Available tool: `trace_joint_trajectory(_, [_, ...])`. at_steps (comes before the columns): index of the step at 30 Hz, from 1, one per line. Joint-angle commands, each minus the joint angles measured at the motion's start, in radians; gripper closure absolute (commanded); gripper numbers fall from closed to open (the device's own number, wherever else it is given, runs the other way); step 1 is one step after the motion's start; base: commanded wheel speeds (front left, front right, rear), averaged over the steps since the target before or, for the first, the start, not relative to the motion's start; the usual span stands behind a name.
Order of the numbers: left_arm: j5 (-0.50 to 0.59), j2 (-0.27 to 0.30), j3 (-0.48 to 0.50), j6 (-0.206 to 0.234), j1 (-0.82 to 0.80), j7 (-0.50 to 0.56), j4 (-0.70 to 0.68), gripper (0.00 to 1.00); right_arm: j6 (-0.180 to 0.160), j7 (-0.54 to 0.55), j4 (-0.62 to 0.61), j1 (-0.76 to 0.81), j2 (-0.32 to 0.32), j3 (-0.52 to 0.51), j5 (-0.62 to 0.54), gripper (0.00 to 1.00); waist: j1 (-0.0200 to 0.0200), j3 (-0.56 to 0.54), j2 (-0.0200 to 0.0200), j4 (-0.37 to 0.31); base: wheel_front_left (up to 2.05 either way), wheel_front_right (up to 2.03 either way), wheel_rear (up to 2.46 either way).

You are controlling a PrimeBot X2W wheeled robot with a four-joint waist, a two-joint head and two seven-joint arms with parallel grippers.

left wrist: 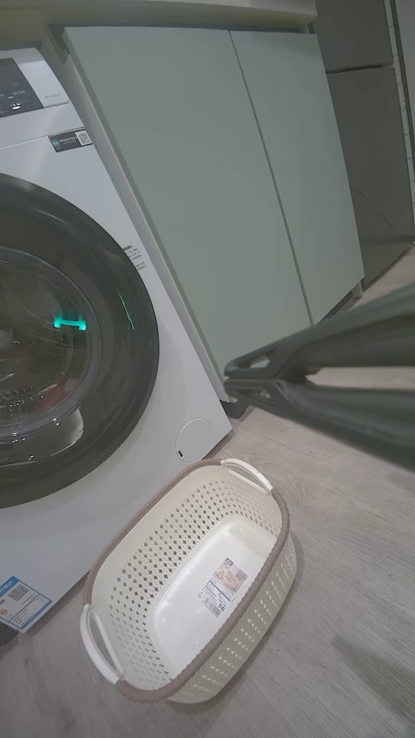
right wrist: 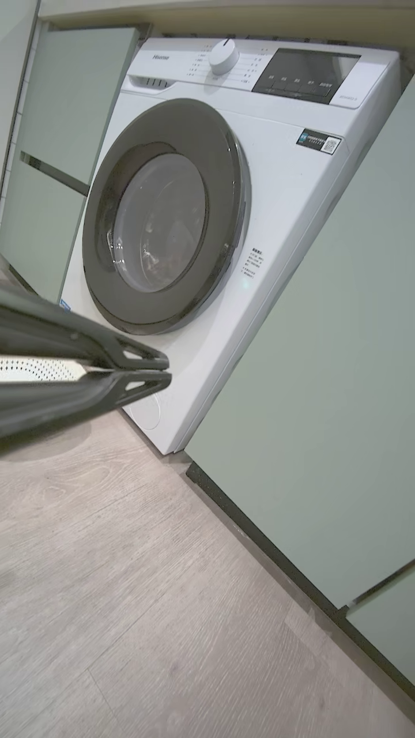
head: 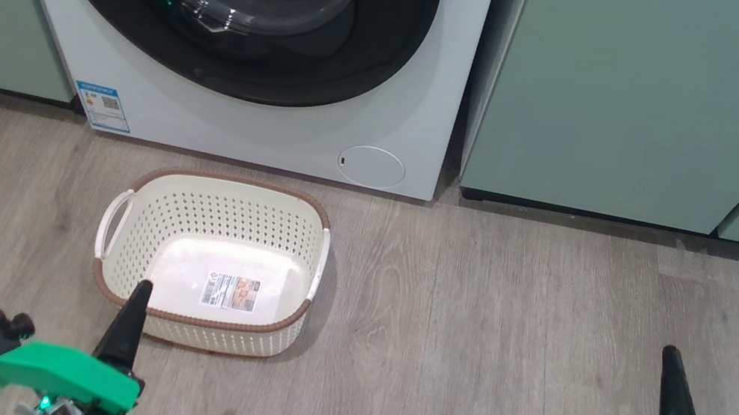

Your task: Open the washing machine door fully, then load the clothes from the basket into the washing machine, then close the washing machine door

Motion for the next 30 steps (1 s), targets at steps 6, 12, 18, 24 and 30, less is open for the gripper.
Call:
trace_joint_trajectory(6, [-0.078, 0.011, 0.037, -0.012, -0.067, 0.019, -0.028, 1.0, 0.0, 0.026, -0.036, -0.061, -0.005, 0.009, 0.082, 1.0, 0.0, 0.003, 0.0, -0.002, 0.0, 0.0, 0.0])
trace_joint_trajectory(12, [-0.142, 0.012, 0.051, -0.017, -0.074, 0.037, -0.027, 1.0, 0.0, 0.044, -0.036, -0.068, -0.005, 0.008, 0.147, 1.0, 0.0, 0.006, 0.0, -0.003, 0.0, 0.0, 0.0])
trace_joint_trajectory(18, [-0.196, 0.012, 0.062, -0.021, -0.08, 0.051, -0.026, 1.0, 0.0, 0.059, -0.037, -0.074, -0.006, 0.008, 0.201, 1.0, 0.0, 0.008, 0.0, -0.005, 0.0, 0.0, 0.0])
trace_joint_trajectory(24, [-0.26, 0.012, 0.075, -0.025, -0.087, 0.069, -0.025, 1.0, 0.0, 0.077, -0.037, -0.082, -0.006, 0.007, 0.266, 1.0, 0.0, 0.011, 0.0, -0.007, 0.0, 0.0, 0.0])
trace_joint_trajectory(30, [-0.323, 0.013, 0.089, -0.03, -0.094, 0.086, -0.024, 1.0, 0.0, 0.095, -0.037, -0.089, -0.006, 0.006, 0.331, 1.0, 0.0, 0.013, 0.0, -0.008, 0.0, 0.0, 0.0])
